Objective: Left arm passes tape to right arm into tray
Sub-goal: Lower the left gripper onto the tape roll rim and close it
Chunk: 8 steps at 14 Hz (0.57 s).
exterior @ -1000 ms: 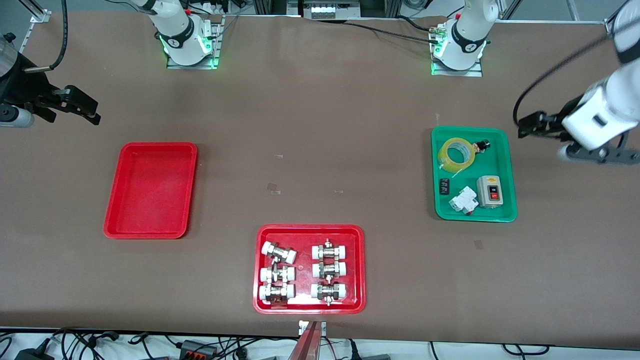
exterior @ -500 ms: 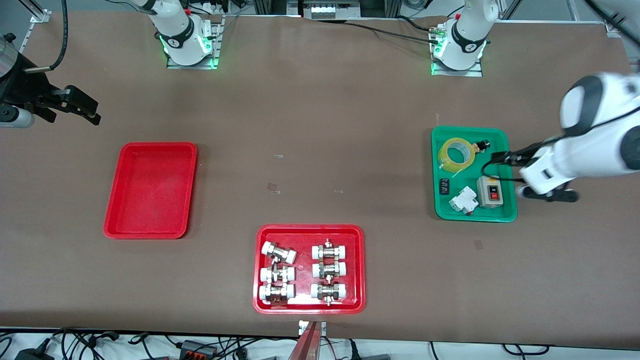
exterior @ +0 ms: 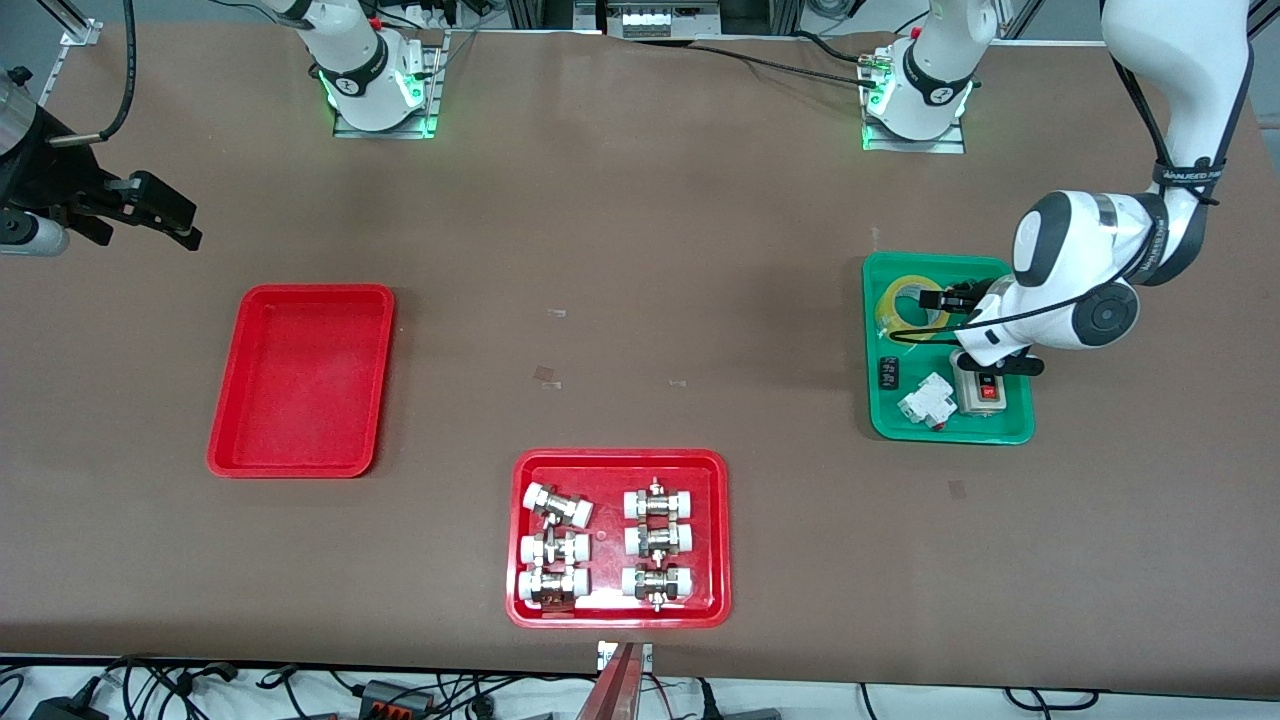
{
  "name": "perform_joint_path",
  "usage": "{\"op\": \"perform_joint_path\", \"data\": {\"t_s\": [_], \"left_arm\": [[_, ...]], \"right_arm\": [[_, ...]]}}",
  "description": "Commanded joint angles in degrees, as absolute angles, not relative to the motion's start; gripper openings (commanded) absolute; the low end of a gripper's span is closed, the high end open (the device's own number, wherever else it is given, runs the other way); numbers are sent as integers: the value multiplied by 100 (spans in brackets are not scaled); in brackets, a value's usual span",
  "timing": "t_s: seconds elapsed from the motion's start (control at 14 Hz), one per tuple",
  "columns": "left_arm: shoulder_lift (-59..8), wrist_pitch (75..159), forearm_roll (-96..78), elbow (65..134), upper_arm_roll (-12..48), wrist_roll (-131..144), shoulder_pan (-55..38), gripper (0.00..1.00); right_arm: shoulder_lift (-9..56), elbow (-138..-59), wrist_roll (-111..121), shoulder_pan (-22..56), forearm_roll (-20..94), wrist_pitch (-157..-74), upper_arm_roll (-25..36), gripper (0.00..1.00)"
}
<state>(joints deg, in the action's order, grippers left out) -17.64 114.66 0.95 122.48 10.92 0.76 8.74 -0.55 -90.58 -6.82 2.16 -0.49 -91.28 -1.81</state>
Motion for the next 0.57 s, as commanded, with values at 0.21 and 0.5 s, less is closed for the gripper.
{"op": "perform_joint_path", "data": {"t_s": [0.21, 0.5], "left_arm": [[-1844, 12085, 62, 12770, 1107, 420, 932, 100], [-1951, 12094, 70, 12797, 1107, 545, 888, 89]], "right_arm": [[-62, -9035, -738, 193, -88, -9105, -211, 100], [-62, -9026, -747, 193, -88, -9105, -211, 100]]}}
